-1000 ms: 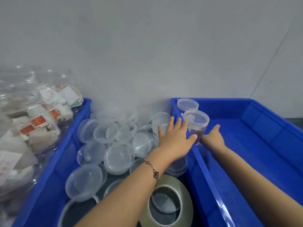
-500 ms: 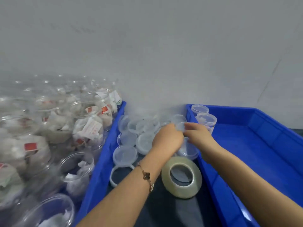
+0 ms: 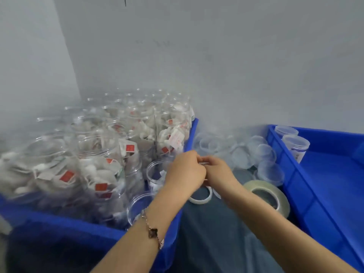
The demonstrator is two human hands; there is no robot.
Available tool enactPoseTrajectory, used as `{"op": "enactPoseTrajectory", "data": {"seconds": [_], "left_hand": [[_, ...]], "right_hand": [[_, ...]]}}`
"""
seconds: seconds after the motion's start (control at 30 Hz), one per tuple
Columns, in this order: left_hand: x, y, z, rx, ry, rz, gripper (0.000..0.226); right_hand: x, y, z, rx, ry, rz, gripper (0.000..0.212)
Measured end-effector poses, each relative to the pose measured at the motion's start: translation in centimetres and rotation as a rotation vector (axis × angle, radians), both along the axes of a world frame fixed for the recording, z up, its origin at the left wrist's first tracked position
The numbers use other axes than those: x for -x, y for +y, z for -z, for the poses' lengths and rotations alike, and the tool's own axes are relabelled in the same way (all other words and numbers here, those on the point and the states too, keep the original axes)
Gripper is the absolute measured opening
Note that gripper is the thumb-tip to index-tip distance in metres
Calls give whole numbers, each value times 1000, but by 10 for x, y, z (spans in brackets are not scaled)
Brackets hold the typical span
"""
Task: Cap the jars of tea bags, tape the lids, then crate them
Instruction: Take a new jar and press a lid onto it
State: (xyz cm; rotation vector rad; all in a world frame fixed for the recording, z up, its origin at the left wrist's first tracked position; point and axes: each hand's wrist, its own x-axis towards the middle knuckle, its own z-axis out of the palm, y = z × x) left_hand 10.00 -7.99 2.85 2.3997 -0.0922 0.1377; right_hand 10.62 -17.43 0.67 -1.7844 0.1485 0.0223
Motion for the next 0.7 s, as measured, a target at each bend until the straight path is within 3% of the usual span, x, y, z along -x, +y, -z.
{"op": "enactPoseTrajectory", "data": {"seconds": [0.13,0.27,0.37,0.43,0.57,0.7], "left_hand": [[-38,20,-8,198,-9,-173,42],[-61,28,-7,303,7,-337,84],[-72,33,-3,325,-13,-351,99],[-77,35,0,345,-15,-330,99],[-77,33,3,343,-83,-301,89],[-67,22,-3,373,-168,-327,85]], "right_hand": [[-30,14,-16,133,-3,-6,41],[-54,20,-25,103,15,15,54],[-60,26,-26,88,-27,-35,56],[-61,30,-25,91,-85,-91,48],[-62,29,-19,73,-154,-156,59],[-57,22,-22,83,-207,-161,58]]}}
